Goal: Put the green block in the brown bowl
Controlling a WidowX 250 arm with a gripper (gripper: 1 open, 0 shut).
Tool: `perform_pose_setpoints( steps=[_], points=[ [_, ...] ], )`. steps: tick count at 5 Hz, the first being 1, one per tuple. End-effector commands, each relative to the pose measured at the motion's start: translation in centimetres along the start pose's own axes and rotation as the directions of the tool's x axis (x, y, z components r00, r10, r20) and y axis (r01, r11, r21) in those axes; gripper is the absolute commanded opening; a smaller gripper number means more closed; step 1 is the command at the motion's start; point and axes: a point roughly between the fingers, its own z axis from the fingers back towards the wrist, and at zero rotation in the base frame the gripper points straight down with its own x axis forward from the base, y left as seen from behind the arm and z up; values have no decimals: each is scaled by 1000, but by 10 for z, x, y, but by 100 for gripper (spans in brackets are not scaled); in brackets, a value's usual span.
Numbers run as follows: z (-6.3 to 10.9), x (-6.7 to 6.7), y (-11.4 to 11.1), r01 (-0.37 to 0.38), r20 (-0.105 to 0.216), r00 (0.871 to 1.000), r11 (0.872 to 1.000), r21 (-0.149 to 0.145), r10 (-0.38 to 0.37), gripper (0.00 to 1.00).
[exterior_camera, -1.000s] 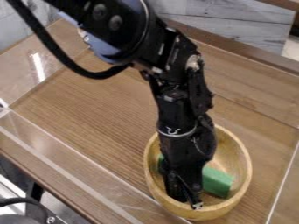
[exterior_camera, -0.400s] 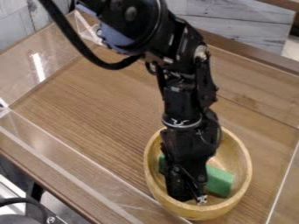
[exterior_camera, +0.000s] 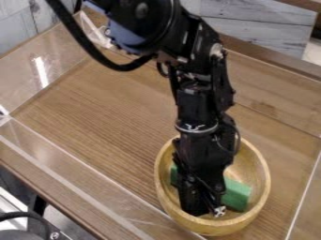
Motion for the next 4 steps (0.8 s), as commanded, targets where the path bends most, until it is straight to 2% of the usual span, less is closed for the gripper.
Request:
perform_pose_setpoints(
  steps=[1,4],
  points=[
    [14,8,1,-6,50,999,1000,4,6,0],
    [23,6,0,-35,44,998,999,-34,36,0]
  ],
)
